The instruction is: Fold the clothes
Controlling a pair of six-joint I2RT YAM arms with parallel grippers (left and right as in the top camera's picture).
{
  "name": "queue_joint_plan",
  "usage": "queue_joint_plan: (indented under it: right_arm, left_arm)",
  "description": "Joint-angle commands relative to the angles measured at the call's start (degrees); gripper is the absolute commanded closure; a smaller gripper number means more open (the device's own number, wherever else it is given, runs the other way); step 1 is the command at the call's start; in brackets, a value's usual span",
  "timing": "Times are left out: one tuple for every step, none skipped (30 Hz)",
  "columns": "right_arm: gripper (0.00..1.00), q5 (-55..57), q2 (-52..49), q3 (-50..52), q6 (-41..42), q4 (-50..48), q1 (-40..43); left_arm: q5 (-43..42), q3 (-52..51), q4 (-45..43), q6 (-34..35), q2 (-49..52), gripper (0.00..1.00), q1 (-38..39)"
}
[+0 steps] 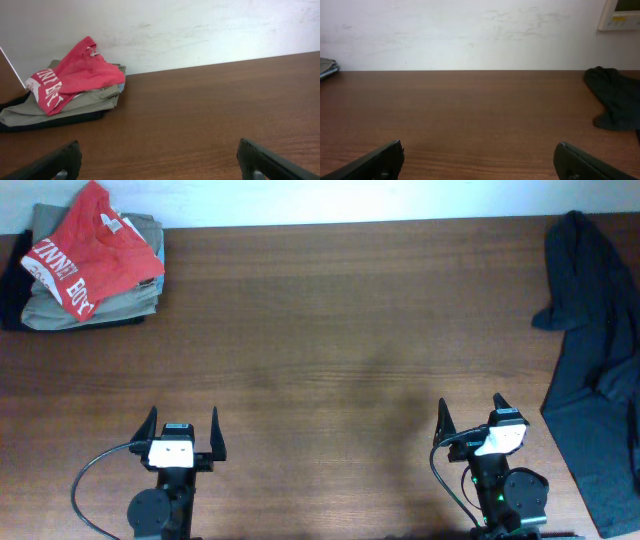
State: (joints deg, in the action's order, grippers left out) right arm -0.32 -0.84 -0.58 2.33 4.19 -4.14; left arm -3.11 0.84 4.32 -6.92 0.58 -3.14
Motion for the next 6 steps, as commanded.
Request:
queue_joint_plan:
  right_arm:
    - [0.01, -0.55, 0.63, 0.26, -0.39, 0.31, -0.35]
    - [0.01, -0.55, 0.63, 0.26, -0.39, 0.31, -0.35]
    - [0.01, -0.55, 0.63, 0.26, -0.39, 0.31, -0.35]
    - [0.01, -0.55, 0.63, 0.26, -0.39, 0.31, -0.35]
    - [0.01, -0.55, 0.63, 0.26, -0.39, 0.31, -0.35]
    - [0.01, -0.55, 0.63, 0.26, -0.39, 0.31, -0.35]
  left_arm:
    - [0.13, -0.37, 0.07, -0.92, -0.28, 0.01, -0.31]
    - [0.13, -0.37, 0.07, -0.92, -0.28, 0.01, -0.31]
    - [0.15, -0.37, 0.07, -0.92, -0.28, 0.01, -0.31]
    - [0.13, -0.37, 0.07, -0.92, -0.28, 0.01, -0.31]
    - [0.15, -0.37, 0.07, -0.92, -0.28, 0.01, -0.31]
    - [0.13, -0.37, 0.07, -0.92, -0.28, 0.01, -0.31]
